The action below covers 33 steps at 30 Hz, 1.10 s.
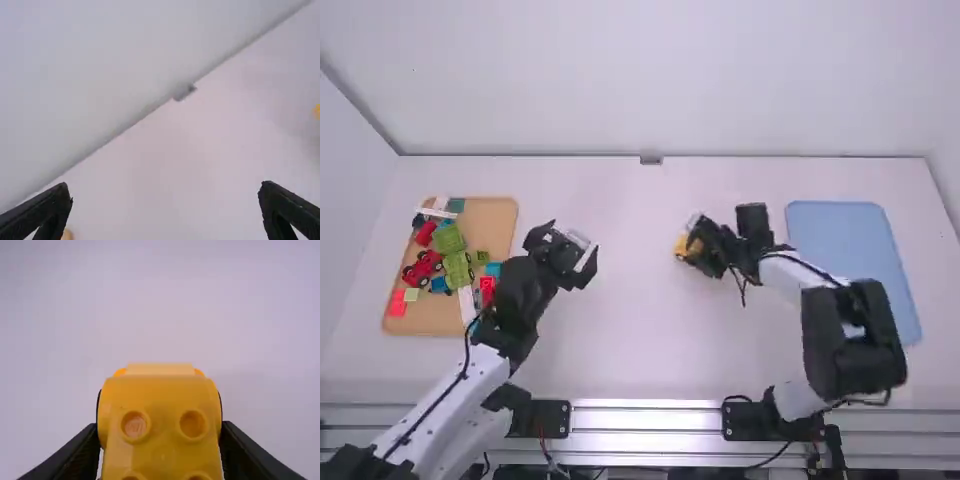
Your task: Assemble lego blocks to make yellow taxi
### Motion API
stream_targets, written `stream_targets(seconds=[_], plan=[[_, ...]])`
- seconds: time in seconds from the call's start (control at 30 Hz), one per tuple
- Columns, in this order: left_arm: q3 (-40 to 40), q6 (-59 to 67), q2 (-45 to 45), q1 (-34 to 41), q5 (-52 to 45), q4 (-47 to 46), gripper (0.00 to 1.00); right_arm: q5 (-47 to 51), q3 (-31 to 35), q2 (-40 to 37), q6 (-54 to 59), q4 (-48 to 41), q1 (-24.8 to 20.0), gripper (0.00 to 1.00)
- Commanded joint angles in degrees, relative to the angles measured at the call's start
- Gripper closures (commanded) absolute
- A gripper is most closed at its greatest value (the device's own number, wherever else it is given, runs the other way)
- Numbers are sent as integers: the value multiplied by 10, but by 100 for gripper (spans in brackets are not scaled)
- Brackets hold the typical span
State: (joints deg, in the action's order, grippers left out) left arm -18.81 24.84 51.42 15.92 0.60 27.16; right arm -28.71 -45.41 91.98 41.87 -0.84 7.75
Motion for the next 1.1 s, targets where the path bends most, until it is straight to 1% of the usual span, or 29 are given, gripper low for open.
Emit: stream_targets(seconds=[0.0,0.03,0.1,0.17,0.2,0.23,0.3,0.33,0.37,0.43,0.5,0.63,0.7,0.73,0.77,0.8,0.83,0.9,0.93,1.07], plan=[[28,-10,-6,2,37,45,1,108,-1,-49,-35,-37,-62,69],[30,-10,-6,2,38,50,1,111,-1,-51,-37,-39,-66,69],[55,-10,-6,2,50,113,1,127,6,-66,-63,-35,-139,69],[66,4,-6,2,48,139,1,123,14,-66,-85,-17,-186,68],[73,17,-6,2,48,152,1,121,21,-64,-100,0,-214,67],[80,20,-6,2,49,162,1,122,35,-60,-128,32,-257,65],[80,20,-6,2,49,162,1,122,35,-60,-128,32,-257,65],[82,19,-6,2,48,164,1,122,53,-42,-163,82,-306,62],[82,19,-6,2,48,162,1,121,63,-26,-179,116,-331,61],[82,20,-5,2,48,163,1,121,76,7,-204,171,-370,61],[82,19,2,2,49,171,1,120,77,33,-216,189,-393,61],[81,15,31,2,48,199,1,121,66,88,-224,199,-418,58],[79,15,47,2,48,212,1,121,56,109,-226,197,-421,58],[77,15,59,2,49,219,1,120,52,119,-226,196,-423,56],[73,15,71,2,49,223,3,121,47,126,-225,193,-422,52],[66,11,87,2,49,223,1,121,43,126,-225,183,-422,42],[62,4,92,2,50,223,1,121,42,125,-225,179,-422,37],[43,-15,110,2,49,210,1,125,31,111,-223,153,-422,15],[33,-15,116,2,48,198,1,125,26,103,-224,140,-421,0],[-18,-30,127,2,48,122,1,126,12,48,-224,82,-408,2]])
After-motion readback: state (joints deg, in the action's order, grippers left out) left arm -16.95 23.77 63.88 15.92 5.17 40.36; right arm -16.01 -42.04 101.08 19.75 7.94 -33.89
